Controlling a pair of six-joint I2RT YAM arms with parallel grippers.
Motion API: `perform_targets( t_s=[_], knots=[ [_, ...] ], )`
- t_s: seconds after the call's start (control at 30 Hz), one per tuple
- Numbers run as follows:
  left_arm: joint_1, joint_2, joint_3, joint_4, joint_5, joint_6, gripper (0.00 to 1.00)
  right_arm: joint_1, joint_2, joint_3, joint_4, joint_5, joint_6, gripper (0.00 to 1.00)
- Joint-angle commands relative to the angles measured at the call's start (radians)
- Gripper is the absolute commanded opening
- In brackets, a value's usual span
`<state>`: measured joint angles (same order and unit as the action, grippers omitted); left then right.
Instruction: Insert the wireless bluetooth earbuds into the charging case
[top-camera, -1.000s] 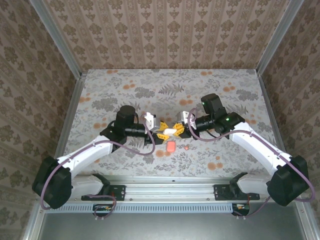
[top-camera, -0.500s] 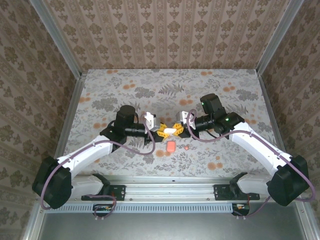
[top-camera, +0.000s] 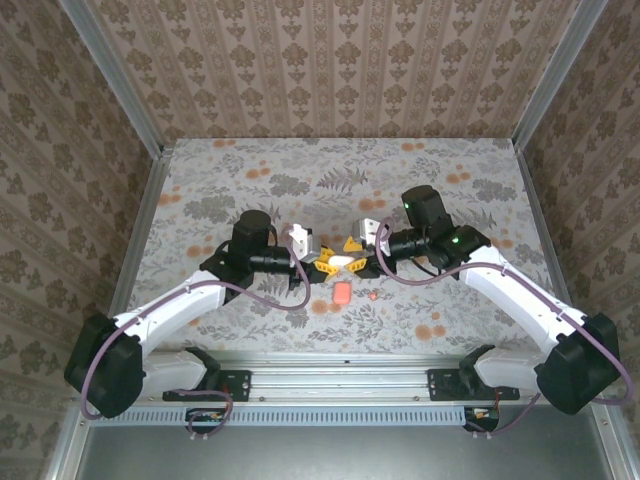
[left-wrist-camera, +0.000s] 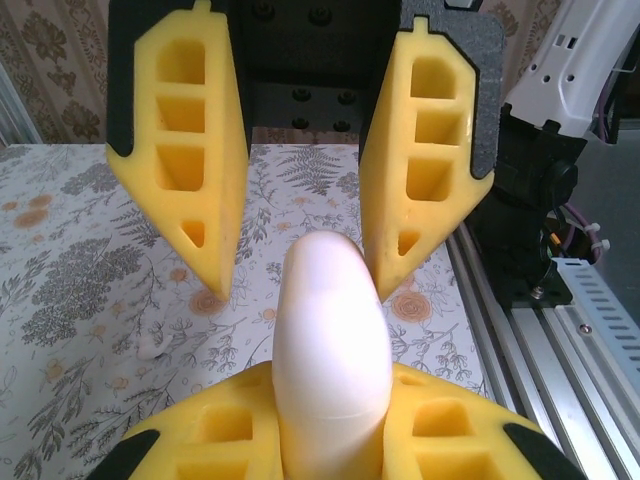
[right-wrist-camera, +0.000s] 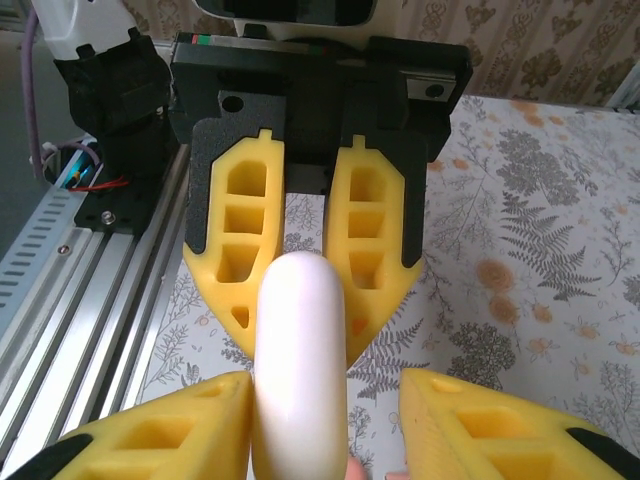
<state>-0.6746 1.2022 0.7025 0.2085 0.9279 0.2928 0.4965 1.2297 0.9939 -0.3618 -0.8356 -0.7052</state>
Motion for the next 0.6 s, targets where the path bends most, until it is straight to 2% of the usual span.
perform_targets(
  t_s=[0.0, 0.57],
  knots=[
    [-0.008, -0.003, 0.028, -0.020, 0.033, 0.010, 0.11, 0.003, -0.013, 0.011, 0.016, 0.023, 0.025, 0.43],
    [-0.010, -0.012, 0.018, -0.030, 0.032, 0.017, 0.10, -0.059, -0.009, 0.052, 0.082, 0.085, 0.111, 0.42]
  ],
)
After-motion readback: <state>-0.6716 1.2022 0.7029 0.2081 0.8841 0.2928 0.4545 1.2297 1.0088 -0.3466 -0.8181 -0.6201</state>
